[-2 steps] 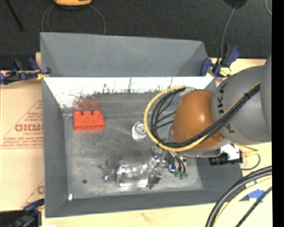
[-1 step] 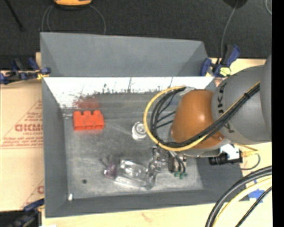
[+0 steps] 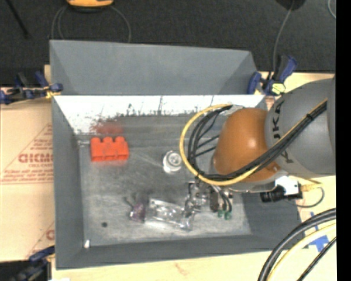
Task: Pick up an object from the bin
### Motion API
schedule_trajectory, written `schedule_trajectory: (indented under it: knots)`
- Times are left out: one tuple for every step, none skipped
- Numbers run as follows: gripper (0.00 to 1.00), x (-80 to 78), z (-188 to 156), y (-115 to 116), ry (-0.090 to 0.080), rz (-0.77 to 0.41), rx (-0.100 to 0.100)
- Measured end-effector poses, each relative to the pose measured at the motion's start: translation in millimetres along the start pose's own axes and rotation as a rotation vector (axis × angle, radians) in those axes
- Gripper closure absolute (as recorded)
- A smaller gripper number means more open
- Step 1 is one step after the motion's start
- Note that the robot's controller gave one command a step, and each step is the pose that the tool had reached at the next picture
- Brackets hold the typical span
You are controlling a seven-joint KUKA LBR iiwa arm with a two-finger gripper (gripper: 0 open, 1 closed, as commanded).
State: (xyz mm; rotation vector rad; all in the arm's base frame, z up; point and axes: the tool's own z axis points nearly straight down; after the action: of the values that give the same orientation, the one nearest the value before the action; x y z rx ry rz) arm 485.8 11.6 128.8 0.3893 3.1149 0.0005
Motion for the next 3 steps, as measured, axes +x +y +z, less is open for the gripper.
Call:
schedule_trajectory:
  knots:
    - [1.0, -7.1, 41.3, -0.6, -0.007, -0.011, -0.008]
    - [1.0, -9.3, -21.0, 2.2, -0.003, -0.045, -0.001]
    - [0.0, -8.5, -18.1, 1.8, 0.0, -0.043, 0.0]
